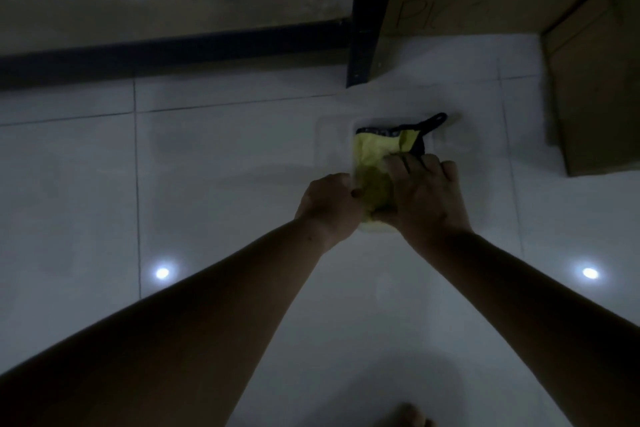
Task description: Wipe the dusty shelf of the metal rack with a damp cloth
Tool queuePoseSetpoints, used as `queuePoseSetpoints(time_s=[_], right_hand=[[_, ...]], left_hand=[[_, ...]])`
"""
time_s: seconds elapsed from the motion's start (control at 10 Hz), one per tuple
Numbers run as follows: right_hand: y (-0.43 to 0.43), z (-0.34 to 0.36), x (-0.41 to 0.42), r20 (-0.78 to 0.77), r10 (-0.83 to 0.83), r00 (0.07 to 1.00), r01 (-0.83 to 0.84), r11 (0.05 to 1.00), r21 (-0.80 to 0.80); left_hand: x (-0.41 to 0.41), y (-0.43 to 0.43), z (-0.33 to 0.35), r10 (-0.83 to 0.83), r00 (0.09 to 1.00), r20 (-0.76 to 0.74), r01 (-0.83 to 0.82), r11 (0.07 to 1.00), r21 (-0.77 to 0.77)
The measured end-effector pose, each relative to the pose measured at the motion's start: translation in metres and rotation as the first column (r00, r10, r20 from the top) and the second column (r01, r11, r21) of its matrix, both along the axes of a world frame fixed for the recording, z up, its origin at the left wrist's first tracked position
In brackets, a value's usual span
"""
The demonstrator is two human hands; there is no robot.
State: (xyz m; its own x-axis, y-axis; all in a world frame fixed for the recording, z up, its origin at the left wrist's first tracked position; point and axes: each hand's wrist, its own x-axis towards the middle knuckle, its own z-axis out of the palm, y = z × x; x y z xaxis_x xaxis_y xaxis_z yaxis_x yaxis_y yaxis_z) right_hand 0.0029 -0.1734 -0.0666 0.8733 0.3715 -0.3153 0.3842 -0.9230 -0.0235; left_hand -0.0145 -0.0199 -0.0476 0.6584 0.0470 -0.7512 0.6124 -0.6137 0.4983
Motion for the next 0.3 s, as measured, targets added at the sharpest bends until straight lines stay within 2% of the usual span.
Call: queuePoseSetpoints(time_s=[0.1,0.2,0.3], right_hand=[[0.003,-0.004,-0.002,0.009,-0.030,1.000,0.029,0.999,0.045],[0.004,0.001,-0.007,0.048,-0.015,0.999,0.014,1.000,0.023],[0.003,0.007,-0.009,0.000,0.034,0.999,-0.034,0.999,-0.013]], left_hand=[[-0.001,0.001,-0.001,0.015,1.000,0.000,-0.015,1.000,-0.027],[-0.003,0.004,-0.001,0.027,1.000,-0.014,-0.027,0.999,-0.028],[-0.001,0.004,0.006,0.001,0.998,-0.061,-0.001,1.000,0.002]])
